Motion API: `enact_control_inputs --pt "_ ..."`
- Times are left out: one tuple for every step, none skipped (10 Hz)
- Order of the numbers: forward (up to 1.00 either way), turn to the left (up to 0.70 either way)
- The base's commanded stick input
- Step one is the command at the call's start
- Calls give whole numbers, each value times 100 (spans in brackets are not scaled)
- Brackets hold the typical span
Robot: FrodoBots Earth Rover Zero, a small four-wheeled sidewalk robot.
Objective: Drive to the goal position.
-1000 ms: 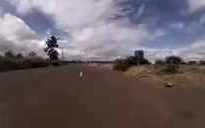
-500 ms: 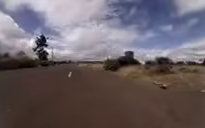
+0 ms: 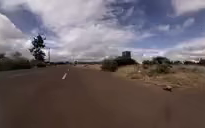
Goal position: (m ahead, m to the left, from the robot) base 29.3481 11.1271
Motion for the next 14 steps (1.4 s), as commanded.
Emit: enact_control_inputs --pt "70 0" --pt "70 12" --pt "70 31" --pt "70 35" --pt "70 35" --pt "70 35" --pt "70 35" --pt "70 0" --pt "70 0" --pt "70 0" --pt "70 0" --pt "70 0" --pt "70 0" --pt "70 0"
